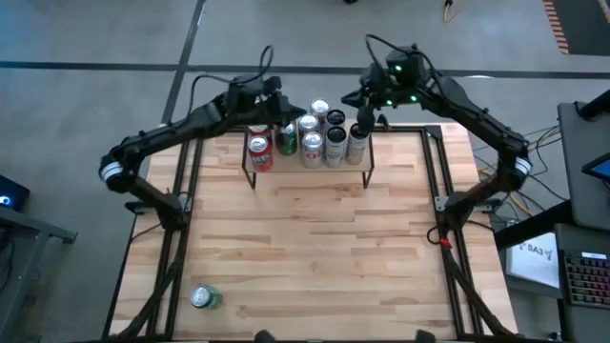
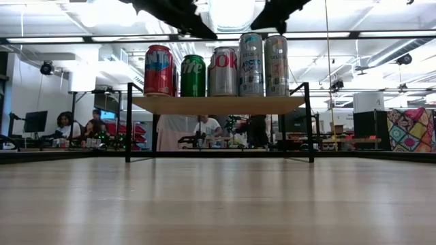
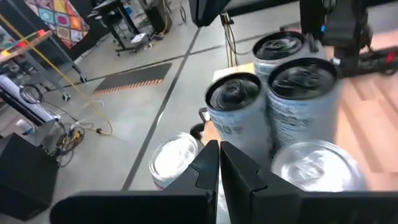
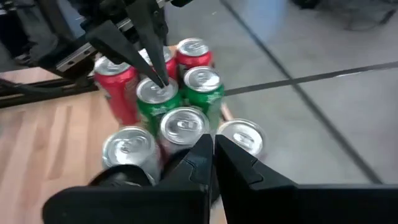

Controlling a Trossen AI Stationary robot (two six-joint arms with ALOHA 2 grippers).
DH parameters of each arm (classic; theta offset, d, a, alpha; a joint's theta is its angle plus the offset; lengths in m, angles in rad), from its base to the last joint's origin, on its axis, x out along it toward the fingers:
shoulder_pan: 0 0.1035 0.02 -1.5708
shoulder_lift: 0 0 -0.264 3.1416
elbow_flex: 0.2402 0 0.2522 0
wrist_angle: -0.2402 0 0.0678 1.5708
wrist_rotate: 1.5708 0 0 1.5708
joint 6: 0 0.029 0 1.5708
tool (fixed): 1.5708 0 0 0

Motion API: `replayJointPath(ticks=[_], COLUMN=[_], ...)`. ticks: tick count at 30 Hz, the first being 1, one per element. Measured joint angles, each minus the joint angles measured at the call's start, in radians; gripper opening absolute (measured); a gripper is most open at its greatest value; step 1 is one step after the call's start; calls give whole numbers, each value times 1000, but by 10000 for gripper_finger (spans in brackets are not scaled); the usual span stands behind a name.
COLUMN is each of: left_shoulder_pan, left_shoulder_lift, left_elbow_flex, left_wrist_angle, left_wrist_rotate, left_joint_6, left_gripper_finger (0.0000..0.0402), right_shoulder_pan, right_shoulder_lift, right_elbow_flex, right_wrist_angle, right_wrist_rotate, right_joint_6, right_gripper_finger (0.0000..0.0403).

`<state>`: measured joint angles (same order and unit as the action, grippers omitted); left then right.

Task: Place canned beverage on shelf
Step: Put the silver soda can on the shelf aligned with the other silver soda can

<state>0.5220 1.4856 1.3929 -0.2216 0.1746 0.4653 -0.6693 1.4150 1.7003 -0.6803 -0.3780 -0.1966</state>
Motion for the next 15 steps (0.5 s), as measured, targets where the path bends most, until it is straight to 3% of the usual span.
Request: replayJointPath(ticks=[7,15], left_shoulder_pan=[16,20], left_shoulder_lift=[140,256], left_elbow_flex=[202,316], left_wrist_angle=[-151,-194], left_wrist_rotate=[0,0], left_joint_6=[75,103], left_gripper_finger=[0,0], right_shoulder_pan=[0,6], right_shoulder_lift=[-94,-105], right_elbow_flex=[-104,-111], right_wrist_angle=[64,38], right_wrist_rotate=[20,11], right_joint_6=[13,-13], right_gripper_finger=[9,9])
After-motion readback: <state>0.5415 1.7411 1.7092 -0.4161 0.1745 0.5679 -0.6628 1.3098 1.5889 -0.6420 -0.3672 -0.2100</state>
